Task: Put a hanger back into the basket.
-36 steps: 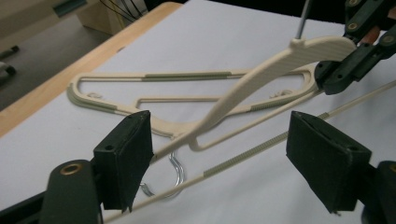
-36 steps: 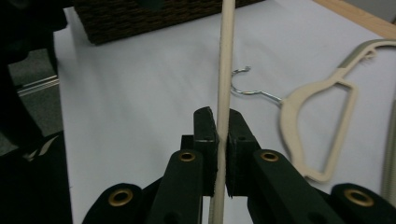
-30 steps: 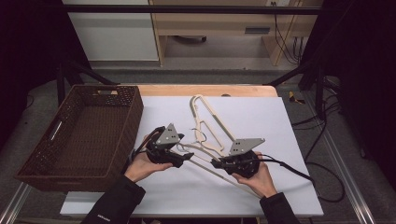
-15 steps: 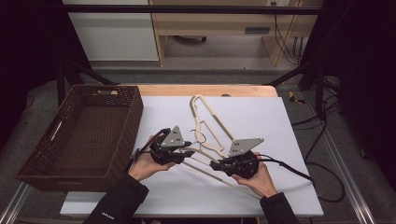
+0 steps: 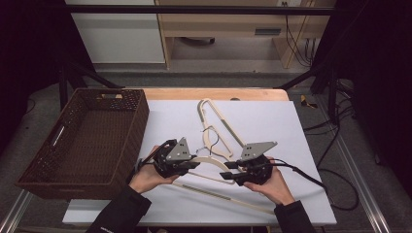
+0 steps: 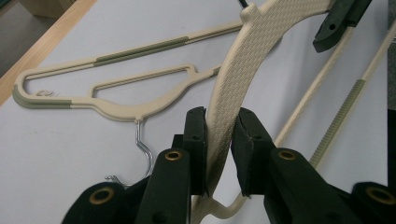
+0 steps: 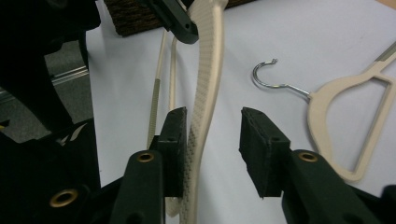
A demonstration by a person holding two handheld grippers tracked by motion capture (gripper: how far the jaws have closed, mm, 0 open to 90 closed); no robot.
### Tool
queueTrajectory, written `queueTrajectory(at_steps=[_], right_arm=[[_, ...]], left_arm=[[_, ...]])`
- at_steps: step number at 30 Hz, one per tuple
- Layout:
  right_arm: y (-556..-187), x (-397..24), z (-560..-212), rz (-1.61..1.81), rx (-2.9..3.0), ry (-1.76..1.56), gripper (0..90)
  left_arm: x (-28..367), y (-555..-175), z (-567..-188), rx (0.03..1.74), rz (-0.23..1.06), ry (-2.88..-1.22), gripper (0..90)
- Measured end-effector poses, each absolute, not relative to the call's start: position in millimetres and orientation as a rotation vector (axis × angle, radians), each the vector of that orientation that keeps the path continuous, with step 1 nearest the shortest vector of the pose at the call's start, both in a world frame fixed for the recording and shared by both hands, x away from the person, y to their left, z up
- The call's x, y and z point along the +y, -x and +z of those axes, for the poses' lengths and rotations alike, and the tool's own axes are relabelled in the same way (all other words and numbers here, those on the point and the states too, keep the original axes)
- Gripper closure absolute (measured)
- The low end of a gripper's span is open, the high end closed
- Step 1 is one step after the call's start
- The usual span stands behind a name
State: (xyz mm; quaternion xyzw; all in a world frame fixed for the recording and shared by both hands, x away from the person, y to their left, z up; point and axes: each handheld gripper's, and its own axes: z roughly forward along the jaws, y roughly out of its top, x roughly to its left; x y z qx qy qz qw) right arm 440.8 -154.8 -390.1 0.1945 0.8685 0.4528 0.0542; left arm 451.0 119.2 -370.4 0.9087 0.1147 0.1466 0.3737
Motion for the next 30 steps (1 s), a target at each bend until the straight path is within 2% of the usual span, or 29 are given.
queueTrajectory(at_steps=[1, 3, 6, 7, 9, 11, 16, 18, 21, 26, 28, 30], right_arm=[[-441, -155, -390, 1.375, 2.638, -0.591, 59.3], [-441, -155, -389, 1.378, 2.629, -0.598, 52.6], [-440, -156, -388, 1.387, 2.621, -0.599, 48.2], [-439, -158, -386, 1.409, 2.593, -0.601, 42.9], [-440, -159, -386, 1.422, 2.587, -0.593, 41.6], [-440, -160, -384, 1.416, 2.582, -0.582, 33.8], [-439, -162, -382, 1.431, 2.558, -0.561, 28.2], [-439, -165, -379, 1.471, 2.504, -0.565, 20.3], [-439, -169, -375, 1.508, 2.446, -0.577, 17.0], [-440, -174, -370, 1.531, 2.347, -0.598, 16.6], [-441, -176, -368, 1.542, 2.335, -0.61, 16.7], [-441, -178, -366, 1.535, 2.321, -0.619, 16.5]], left_arm=[[119, -451, -370, 0.294, 0.376, -2.327, 76.5], [122, -448, -369, 0.275, 0.357, -2.335, 77.0], [125, -446, -368, 0.258, 0.329, -2.339, 77.4], [125, -446, -368, 0.258, 0.329, -2.339, 77.9], [127, -444, -368, 0.252, 0.311, -2.338, 78.4], [127, -443, -367, 0.24, 0.295, -2.34, 78.9], [129, -440, -367, 0.246, 0.25, -2.333, 79.4], [130, -441, -368, 0.238, 0.241, -2.35, 79.7], [129, -441, -370, 0.256, 0.217, -2.341, 80.0], [126, -440, -372, 0.23, 0.21, -2.377, 80.8], [124, -439, -374, 0.236, 0.195, -2.379, 85.5], [123, -440, -377, 0.237, 0.157, -2.382, 86.3]])
